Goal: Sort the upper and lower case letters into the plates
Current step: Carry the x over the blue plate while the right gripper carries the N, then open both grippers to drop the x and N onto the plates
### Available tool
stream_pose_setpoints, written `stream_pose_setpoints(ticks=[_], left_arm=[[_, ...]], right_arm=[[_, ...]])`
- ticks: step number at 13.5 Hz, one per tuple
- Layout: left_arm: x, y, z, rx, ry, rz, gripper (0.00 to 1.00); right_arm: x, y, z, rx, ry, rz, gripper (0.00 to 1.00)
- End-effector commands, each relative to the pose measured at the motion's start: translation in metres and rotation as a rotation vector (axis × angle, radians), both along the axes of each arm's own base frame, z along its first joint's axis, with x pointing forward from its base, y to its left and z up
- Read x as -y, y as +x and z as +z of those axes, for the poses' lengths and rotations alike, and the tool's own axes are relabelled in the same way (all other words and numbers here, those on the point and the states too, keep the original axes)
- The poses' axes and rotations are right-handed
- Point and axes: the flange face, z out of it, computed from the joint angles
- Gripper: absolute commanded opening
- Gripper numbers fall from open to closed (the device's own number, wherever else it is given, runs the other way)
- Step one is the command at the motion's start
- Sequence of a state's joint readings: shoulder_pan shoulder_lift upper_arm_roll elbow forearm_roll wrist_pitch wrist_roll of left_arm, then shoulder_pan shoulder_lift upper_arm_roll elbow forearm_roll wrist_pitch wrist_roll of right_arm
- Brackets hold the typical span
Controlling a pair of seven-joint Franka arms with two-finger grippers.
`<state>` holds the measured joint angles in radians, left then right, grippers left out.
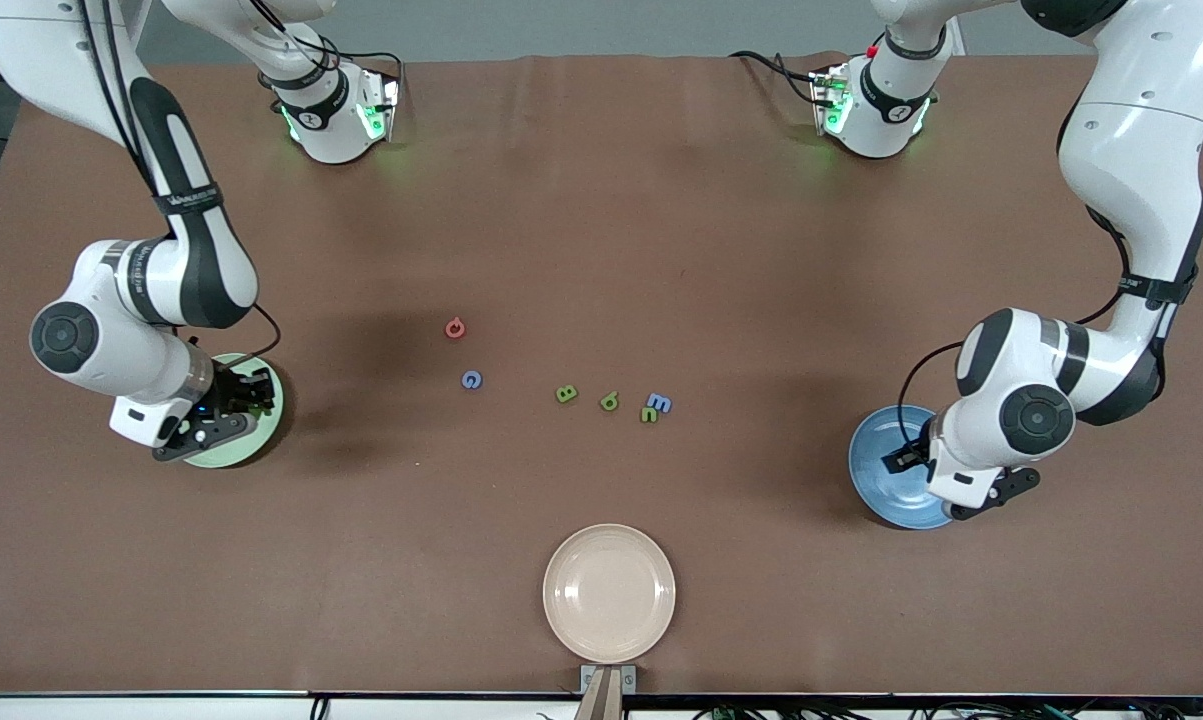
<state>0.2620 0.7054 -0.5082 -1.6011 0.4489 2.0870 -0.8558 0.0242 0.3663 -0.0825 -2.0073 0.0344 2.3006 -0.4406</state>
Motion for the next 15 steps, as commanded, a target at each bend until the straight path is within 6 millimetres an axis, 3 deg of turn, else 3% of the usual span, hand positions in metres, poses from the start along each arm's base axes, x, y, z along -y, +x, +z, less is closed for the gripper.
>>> stream_pose_setpoints(ticks=[1, 5, 9, 11, 12, 13, 14, 15], left_arm=[[0.076, -0.016, 0.015, 0.021, 0.000, 0.037, 1.00], [0.177, -0.050, -0.010, 0.021, 0.001, 0.154, 1.00], [0.247, -0.075, -0.028, 0.047, -0.038, 0.272, 1.00], [0.286, -0.089, -0.039, 0.052, -0.051, 0.365, 1.00], [0.298, -0.090, -0.041, 0.056, -0.057, 0.405, 1.00], [0.307, -0.094, -0.045, 0.052, -0.058, 0.423, 1.00], [0.316, -0.099, -0.049, 0.049, -0.059, 0.429, 1.00], [0.317, -0.099, -0.054, 0.050, -0.053, 0.443, 1.00]], right_arm=[[0.043, -0.022, -0.006, 0.013, 0.003, -0.028, 0.15], [0.078, -0.030, -0.031, 0.011, 0.001, -0.070, 0.16], [0.082, -0.048, -0.072, 0.078, -0.017, -0.079, 0.17], [0.086, -0.050, -0.075, 0.070, -0.016, -0.087, 0.22], [0.086, -0.050, -0.074, 0.064, -0.014, -0.088, 0.33], [0.083, -0.048, -0.071, 0.069, -0.015, -0.093, 0.75], [0.079, -0.044, -0.062, 0.075, -0.014, -0.089, 0.87], [0.071, -0.039, -0.049, 0.070, -0.009, -0.078, 0.88]])
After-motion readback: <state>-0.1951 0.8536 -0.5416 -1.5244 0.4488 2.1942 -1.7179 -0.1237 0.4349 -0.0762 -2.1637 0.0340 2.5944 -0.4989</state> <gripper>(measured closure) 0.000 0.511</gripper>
